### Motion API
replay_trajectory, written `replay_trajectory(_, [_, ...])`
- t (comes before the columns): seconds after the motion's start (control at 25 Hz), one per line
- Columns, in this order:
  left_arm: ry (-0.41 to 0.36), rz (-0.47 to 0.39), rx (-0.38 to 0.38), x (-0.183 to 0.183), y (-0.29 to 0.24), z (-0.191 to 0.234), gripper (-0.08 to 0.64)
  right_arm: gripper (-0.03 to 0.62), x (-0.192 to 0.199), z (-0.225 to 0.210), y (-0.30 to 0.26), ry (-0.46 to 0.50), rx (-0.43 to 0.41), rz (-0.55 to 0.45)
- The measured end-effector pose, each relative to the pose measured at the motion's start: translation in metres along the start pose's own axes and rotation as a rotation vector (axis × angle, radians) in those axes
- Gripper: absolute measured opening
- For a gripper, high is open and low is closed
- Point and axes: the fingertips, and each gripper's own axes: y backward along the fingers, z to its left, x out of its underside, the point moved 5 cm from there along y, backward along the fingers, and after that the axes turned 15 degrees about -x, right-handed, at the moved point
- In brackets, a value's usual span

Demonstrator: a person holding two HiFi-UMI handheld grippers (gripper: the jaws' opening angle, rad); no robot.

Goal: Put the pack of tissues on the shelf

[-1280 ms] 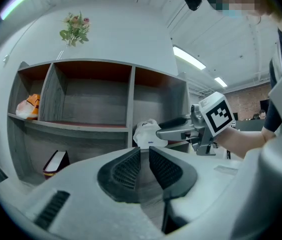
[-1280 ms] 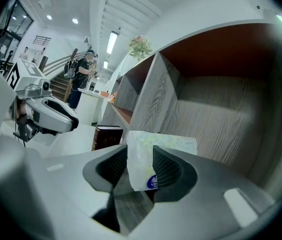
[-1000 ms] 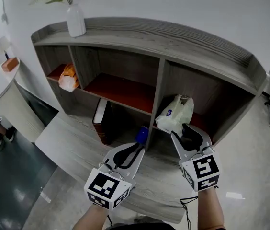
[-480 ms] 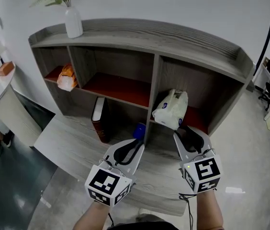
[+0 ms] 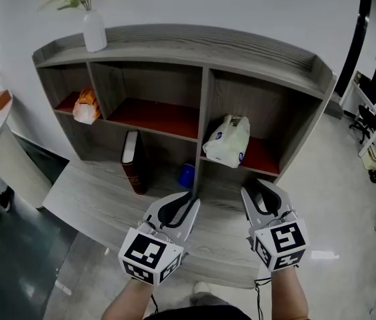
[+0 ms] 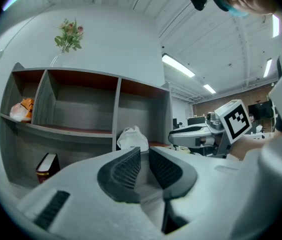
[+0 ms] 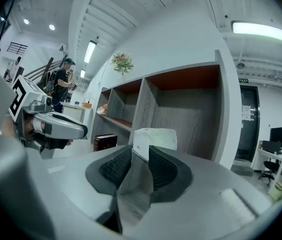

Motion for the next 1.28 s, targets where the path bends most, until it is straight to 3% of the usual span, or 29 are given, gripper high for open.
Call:
replay_trajectory(0.72, [0.004,0.036,0.063,0.020,0.028,-0.025,0.044,0.089,0.033,0.040,0.039,-0.113,0.031,0.033])
replay_trajectory(1.28, [0.032,0.080,0.077,0.045,0.045,-0.037,0.043,0.072,0.058,0.069,0.052,-0.190,0.010,0.046])
